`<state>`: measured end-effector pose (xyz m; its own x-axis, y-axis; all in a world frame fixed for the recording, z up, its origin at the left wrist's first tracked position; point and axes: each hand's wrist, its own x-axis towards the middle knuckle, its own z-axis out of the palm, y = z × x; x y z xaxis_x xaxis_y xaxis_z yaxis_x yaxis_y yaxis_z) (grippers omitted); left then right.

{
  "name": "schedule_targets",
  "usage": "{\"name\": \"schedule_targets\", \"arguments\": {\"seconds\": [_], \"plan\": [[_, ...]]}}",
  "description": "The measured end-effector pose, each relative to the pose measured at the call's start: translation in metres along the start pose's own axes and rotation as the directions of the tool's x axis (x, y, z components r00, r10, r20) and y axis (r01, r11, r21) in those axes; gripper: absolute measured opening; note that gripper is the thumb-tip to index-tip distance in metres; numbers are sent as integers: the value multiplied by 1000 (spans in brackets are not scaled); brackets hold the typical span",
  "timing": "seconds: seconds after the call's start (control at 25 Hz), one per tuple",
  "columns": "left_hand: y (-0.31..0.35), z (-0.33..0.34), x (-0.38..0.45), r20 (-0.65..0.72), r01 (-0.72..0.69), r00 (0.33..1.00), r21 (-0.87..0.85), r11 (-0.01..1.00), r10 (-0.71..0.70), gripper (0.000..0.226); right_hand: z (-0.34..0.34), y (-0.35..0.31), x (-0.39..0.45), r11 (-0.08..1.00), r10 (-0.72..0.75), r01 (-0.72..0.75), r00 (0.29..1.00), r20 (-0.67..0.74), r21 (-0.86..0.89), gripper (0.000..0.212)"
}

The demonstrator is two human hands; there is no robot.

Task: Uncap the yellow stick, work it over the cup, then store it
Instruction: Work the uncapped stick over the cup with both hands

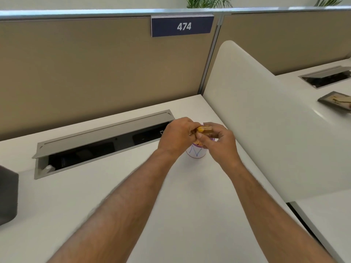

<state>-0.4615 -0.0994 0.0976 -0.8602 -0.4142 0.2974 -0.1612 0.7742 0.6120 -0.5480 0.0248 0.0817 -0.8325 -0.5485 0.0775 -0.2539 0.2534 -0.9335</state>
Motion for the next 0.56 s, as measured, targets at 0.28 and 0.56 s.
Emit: {"name": "schedule_targets", "arguments": {"seconds": [0.28, 0.56], "plan": [[-7, -1, 13, 39, 19, 999, 161, 987, -25, 20, -3, 7, 13, 982, 147, -144, 989, -19, 123, 31], [-17, -2, 22, 169, -32, 985, 353, 935, -30, 34, -11, 18, 22, 970, 232, -233, 972, -24, -64, 24]]}}
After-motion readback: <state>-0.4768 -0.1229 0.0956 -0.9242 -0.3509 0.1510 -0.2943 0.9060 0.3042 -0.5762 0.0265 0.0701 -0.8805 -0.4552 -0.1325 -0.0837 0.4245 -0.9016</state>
